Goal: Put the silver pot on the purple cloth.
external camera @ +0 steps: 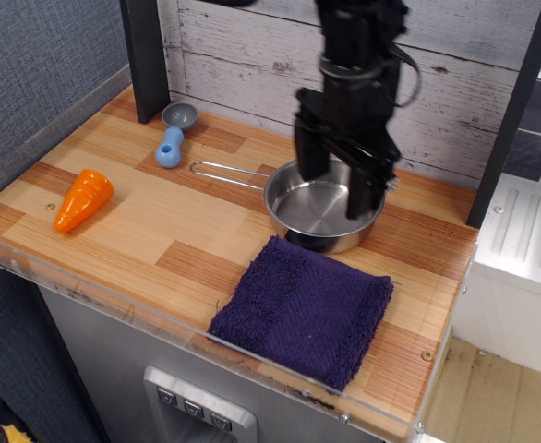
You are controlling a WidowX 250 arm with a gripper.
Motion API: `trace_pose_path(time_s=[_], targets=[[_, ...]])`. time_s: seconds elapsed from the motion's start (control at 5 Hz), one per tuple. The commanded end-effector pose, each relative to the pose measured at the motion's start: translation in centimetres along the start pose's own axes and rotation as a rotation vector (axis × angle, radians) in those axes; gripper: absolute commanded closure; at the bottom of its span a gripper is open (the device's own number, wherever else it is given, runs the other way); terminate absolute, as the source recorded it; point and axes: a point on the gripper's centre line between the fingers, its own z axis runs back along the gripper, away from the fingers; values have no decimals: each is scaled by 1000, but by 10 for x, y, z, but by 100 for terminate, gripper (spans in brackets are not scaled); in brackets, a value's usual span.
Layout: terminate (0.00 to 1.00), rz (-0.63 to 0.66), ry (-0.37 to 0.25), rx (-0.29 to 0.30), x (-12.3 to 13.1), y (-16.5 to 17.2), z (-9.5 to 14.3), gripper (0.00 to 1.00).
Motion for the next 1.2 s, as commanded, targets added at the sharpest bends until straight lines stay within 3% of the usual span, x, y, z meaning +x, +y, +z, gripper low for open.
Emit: trace_pose_path(time_s=[0.0,0.4,0.6,1.0], targets=[[0,-107,44,-40,10,-13,-4,0],[0,-115,120,-109,7,-30,-23,0],[0,-120,135,-110,5,-27,-27,100],[0,-138,128,-52,-4,-28,-25,100]])
